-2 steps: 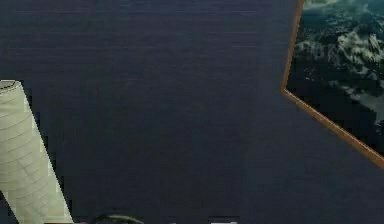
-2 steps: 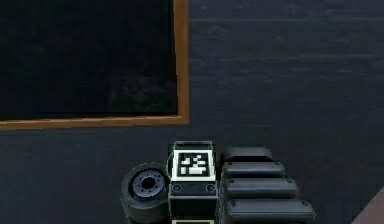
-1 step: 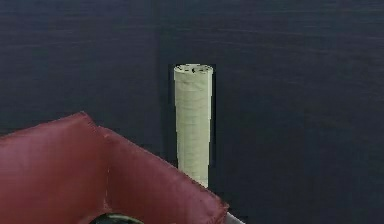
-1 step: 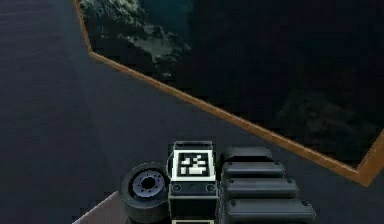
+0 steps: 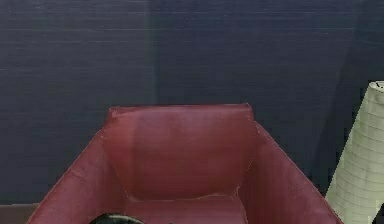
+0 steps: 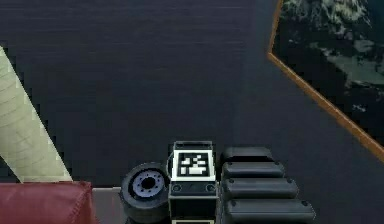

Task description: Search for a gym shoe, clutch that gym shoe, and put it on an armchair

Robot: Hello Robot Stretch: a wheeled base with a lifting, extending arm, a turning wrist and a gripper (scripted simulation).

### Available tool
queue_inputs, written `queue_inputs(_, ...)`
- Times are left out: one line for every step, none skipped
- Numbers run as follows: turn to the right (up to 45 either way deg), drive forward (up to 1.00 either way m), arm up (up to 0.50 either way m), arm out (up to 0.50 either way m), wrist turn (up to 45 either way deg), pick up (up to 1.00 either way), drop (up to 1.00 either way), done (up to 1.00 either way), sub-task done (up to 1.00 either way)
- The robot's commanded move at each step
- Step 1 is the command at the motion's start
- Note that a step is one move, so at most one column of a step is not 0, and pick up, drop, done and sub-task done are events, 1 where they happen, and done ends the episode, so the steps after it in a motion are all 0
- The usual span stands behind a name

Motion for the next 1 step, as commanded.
queue_inputs(-6.0,0.0,0.0,0.0,0.0,0.0,0.0,0.0,0.0)
